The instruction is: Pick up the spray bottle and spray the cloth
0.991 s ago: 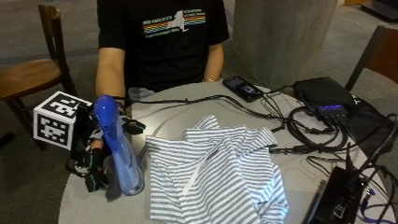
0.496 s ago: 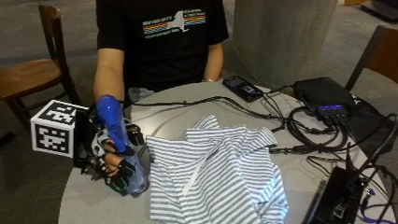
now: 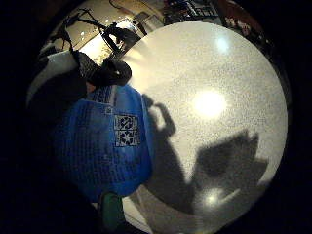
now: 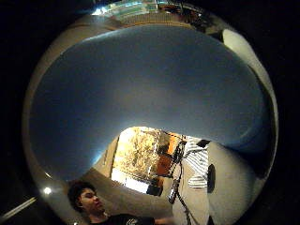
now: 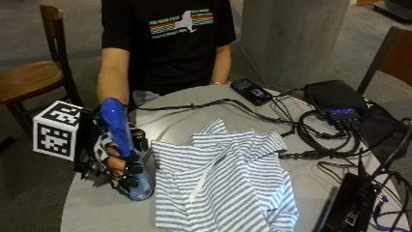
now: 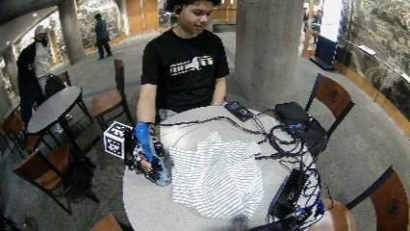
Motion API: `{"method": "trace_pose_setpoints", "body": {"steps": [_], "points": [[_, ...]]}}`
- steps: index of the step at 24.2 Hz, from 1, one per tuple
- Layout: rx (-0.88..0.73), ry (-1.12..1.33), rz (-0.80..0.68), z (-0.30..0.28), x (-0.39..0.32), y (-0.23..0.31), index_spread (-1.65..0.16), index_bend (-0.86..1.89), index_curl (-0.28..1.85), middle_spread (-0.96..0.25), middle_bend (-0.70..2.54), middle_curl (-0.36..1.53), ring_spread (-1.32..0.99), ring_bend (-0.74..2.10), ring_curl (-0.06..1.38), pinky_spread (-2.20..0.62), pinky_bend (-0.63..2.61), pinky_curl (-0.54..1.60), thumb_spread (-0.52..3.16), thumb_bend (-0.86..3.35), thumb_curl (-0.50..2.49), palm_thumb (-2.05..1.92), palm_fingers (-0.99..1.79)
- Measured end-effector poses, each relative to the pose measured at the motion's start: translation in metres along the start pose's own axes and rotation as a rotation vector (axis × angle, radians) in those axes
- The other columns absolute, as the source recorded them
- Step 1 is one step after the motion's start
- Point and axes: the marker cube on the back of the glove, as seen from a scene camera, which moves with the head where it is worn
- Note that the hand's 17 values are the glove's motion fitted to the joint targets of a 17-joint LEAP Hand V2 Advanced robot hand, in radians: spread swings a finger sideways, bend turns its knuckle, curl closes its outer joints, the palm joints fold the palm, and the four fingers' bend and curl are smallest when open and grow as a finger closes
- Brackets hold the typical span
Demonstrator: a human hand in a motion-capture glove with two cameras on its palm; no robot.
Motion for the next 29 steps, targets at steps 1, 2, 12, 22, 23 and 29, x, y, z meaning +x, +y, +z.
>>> {"method": "trace_pose_setpoints", "body": {"steps": [1, 2, 12, 22, 23, 29], "points": [[-0.012, 0.011, -0.007, -0.001, -0.002, 0.001, -0.22, 0.33, 0.39, -0.07, 0.35, 0.43, -0.08, 0.32, 0.34, 0.20, 0.51, 0.26, 0.67, -0.01, 0.58, 1.07, 1.06], [-0.029, 0.024, -0.016, -0.003, -0.006, 0.002, -0.22, 0.32, 0.39, -0.07, 0.35, 0.43, -0.08, 0.32, 0.34, 0.20, 0.50, 0.26, 0.66, -0.01, 0.59, 1.07, 1.06], [-0.324, 0.089, -0.101, -0.018, -0.064, 0.018, -0.20, 0.24, 0.43, -0.07, 0.30, 0.44, -0.07, 0.29, 0.35, 0.19, 0.47, 0.27, 0.59, -0.03, 0.63, 1.06, 1.12], [-0.521, 0.126, 0.085, -0.007, -0.088, 0.037, -0.20, 0.19, 0.46, -0.06, 0.27, 0.45, -0.06, 0.28, 0.35, 0.19, 0.46, 0.28, 0.56, -0.03, 0.66, 1.04, 1.14], [-0.534, 0.150, 0.098, -0.006, -0.089, 0.039, -0.20, 0.18, 0.46, -0.06, 0.27, 0.45, -0.05, 0.28, 0.35, 0.19, 0.47, 0.29, 0.56, -0.03, 0.66, 1.04, 1.13], [-0.607, 0.275, 0.184, 0.001, -0.086, 0.043, -0.19, 0.17, 0.47, -0.06, 0.25, 0.45, -0.05, 0.28, 0.36, 0.19, 0.46, 0.29, 0.56, -0.03, 0.67, 1.04, 1.13]]}}
